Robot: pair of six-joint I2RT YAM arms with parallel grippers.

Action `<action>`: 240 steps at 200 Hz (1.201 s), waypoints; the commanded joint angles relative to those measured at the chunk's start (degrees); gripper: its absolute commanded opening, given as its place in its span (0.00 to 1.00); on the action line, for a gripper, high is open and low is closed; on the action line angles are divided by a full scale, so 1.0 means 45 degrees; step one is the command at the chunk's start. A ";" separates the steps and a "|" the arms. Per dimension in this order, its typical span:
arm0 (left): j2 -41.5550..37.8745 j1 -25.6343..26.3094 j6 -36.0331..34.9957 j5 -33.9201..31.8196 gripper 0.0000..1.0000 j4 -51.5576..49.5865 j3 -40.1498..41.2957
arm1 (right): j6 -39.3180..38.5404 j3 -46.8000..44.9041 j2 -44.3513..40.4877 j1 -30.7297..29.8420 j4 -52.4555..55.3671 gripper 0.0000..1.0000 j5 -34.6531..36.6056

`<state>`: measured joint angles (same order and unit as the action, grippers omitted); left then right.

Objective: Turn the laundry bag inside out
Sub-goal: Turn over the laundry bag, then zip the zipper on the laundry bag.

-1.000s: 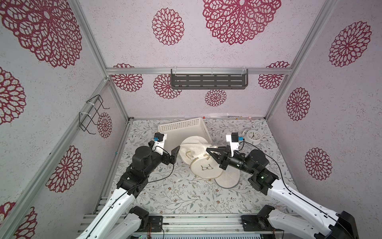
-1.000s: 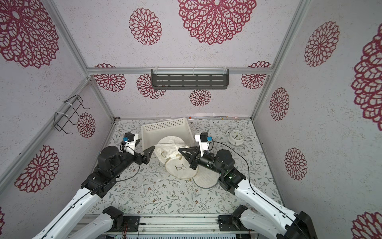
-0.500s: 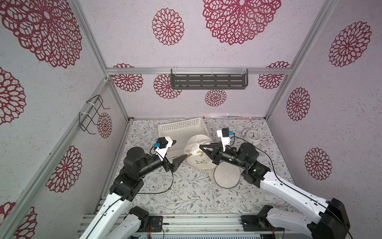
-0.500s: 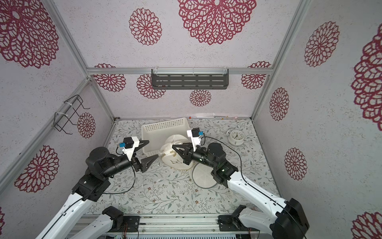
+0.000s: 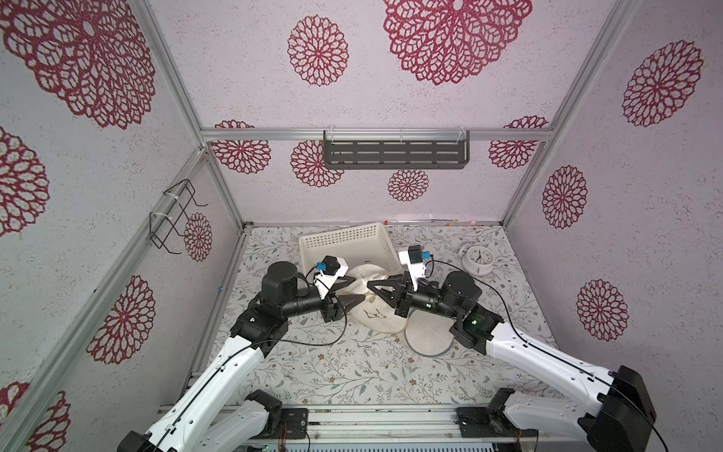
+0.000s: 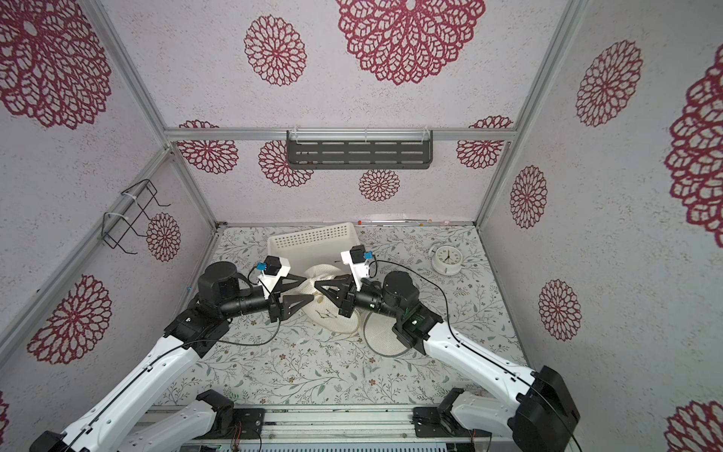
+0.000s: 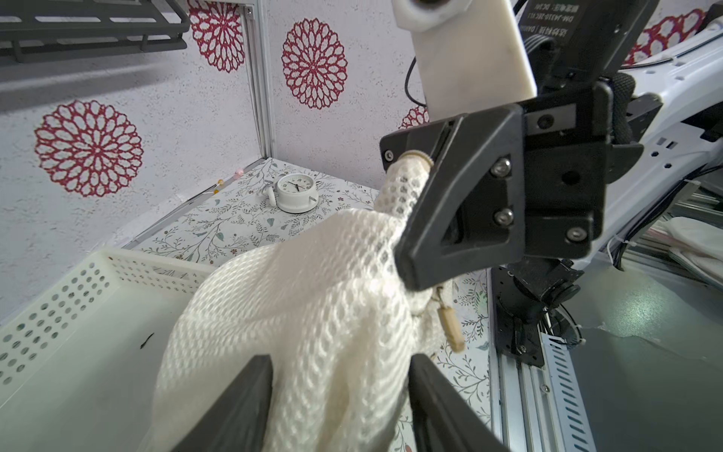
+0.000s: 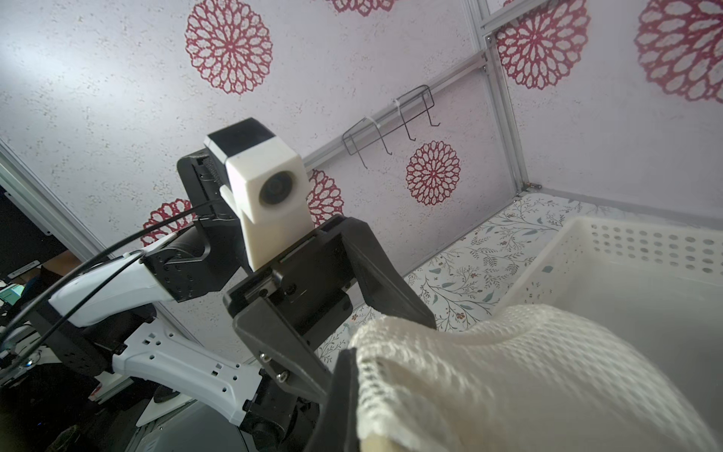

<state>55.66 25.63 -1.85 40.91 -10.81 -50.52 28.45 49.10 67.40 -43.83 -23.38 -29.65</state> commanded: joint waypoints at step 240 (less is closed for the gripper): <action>-0.0019 0.2725 0.3838 -0.6581 0.00 -0.0235 -0.0910 | -0.8878 -0.1518 -0.1450 -0.3786 0.0431 0.51 1.1247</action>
<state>56.21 35.94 14.72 15.90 -11.75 -52.66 -6.79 41.04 59.72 -60.60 -12.95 14.59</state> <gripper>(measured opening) 0.061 0.522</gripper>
